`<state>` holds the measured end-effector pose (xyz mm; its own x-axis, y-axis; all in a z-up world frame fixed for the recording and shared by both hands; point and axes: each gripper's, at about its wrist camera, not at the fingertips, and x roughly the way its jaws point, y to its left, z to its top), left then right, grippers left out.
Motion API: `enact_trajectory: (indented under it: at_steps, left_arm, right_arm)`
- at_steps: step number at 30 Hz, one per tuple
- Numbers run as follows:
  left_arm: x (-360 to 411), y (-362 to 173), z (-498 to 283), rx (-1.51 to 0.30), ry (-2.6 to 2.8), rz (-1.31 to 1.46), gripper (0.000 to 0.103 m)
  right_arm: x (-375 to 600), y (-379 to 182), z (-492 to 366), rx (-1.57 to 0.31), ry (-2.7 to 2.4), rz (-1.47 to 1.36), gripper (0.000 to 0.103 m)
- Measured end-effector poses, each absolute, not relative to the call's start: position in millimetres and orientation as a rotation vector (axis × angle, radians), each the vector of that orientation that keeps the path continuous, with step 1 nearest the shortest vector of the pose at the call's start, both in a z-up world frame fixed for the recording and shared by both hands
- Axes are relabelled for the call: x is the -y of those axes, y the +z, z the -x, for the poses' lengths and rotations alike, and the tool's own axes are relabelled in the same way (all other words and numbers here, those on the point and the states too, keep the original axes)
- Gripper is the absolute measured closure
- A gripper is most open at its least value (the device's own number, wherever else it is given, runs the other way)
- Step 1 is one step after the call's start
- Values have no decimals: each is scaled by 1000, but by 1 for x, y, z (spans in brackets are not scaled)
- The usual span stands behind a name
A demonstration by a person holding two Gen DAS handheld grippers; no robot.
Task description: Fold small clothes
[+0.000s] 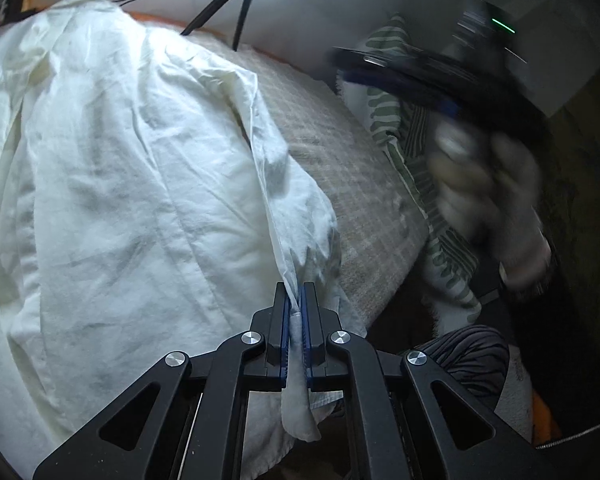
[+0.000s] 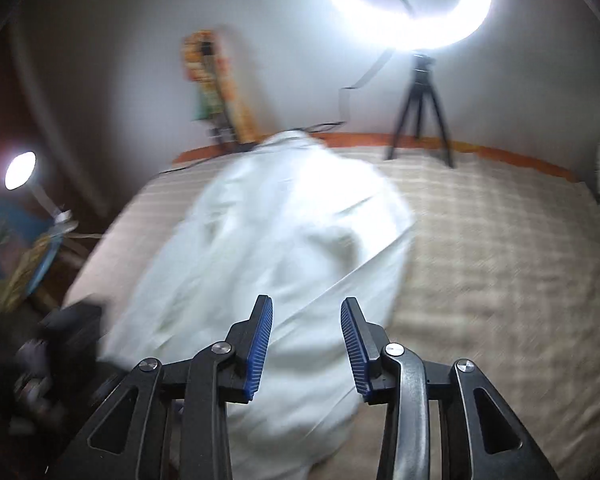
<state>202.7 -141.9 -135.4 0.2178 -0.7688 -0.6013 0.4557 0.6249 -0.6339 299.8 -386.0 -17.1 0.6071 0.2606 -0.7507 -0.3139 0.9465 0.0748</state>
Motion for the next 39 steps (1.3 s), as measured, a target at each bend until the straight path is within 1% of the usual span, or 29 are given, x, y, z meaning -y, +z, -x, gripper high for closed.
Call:
enact_trajectory:
  at_steps: [2, 6, 12, 13, 14, 16, 17, 18, 22, 25, 30, 33, 36, 37, 38, 39]
  left_arm:
    - [142, -135, -203, -1041, -870, 348, 99]
    - [140, -135, -205, -1044, -864, 352, 100]
    - [139, -134, -202, -1046, -873, 354, 100]
    - [140, -134, -201, -1047, -876, 353, 100]
    - [140, -133, -201, -1046, -877, 349, 100]
    - [142, -131, -200, -1045, -883, 344, 100]
    - [142, -130, -200, -1043, -885, 340, 100]
    - [142, -128, -199, -1039, -887, 337, 100]
    - [136, -126, -191, -1034, -885, 342, 100]
    - [127, -125, -182, -1033, -878, 352, 100]
    - [106, -128, -169, -1035, -854, 380, 100]
    - [94, -136, -162, -1051, -820, 403, 100]
    - [84, -150, -162, -1100, -781, 440, 100]
    - [83, -154, -162, -1112, -769, 439, 100]
    - [83, -158, -161, -1125, -762, 434, 100]
    - [83, -159, -161, -1132, -763, 431, 100]
  right_arm:
    - [390, -30, -348, -896, 249, 74, 64]
    - [403, -59, -430, -999, 177, -19, 65]
    - [400, -89, -486, -1082, 88, 21, 65]
    - [401, -93, -492, -1092, 91, 11, 66]
    - [401, -97, -498, -1103, 99, -3, 70]
    - [400, -103, -503, -1122, 112, -23, 84]
    - [398, -105, -505, -1127, 122, -29, 97]
    - [396, -106, -506, -1125, 130, -31, 103]
    - [382, -90, -500, -1072, 118, 15, 103]
    - [367, -64, -493, -1020, 122, 28, 103]
    - [309, -31, -481, -954, 192, 159, 103]
    - [265, -34, -482, -953, 244, 221, 103]
    - [223, -53, -485, -987, 326, 272, 102]
    - [216, -58, -485, -995, 323, 288, 99]
    - [212, -59, -485, -992, 318, 286, 85]
    - [213, -55, -481, -979, 334, 259, 76]
